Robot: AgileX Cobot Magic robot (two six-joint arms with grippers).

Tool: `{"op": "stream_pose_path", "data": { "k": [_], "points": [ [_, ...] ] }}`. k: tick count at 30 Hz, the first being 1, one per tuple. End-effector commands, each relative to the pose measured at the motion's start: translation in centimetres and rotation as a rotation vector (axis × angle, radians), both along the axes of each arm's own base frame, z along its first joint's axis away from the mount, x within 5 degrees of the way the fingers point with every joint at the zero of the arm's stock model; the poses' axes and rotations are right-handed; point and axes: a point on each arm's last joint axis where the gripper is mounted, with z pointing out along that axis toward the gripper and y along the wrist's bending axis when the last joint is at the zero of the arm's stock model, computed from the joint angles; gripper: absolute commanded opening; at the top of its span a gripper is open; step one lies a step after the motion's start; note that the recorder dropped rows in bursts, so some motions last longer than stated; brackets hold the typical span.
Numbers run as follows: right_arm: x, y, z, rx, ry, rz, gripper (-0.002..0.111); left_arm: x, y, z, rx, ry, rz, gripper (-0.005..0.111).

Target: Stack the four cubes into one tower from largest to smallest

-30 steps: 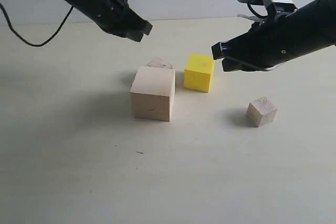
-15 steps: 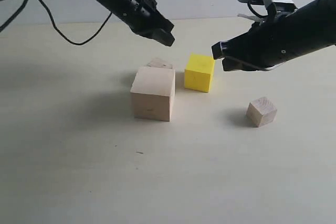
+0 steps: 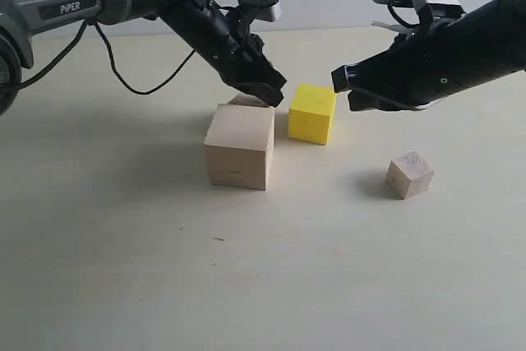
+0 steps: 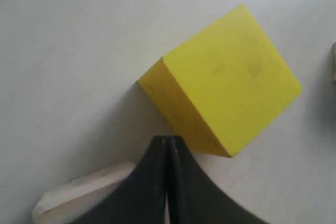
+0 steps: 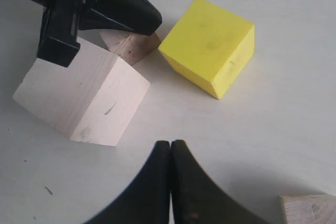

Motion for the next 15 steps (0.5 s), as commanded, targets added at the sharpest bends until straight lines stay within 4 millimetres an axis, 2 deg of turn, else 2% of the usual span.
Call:
{"op": "stream_pose_path", "data": {
  "k": [1, 7, 15],
  "points": [
    [0.1, 0.1, 0.2, 0.0, -0.013, 0.003, 0.0, 0.3, 0.1, -0.5, 0.01, -0.012, 0.012, 0.0],
    [0.1, 0.1, 0.2, 0.0, -0.013, 0.003, 0.0, 0.9, 0.9, -1.0, 0.103, -0.039, 0.072, 0.0],
    [0.1, 0.1, 0.2, 0.001, -0.011, 0.004, 0.0, 2.1, 3.9, -1.0, 0.145, 0.011, 0.174, 0.0]
  ]
}}
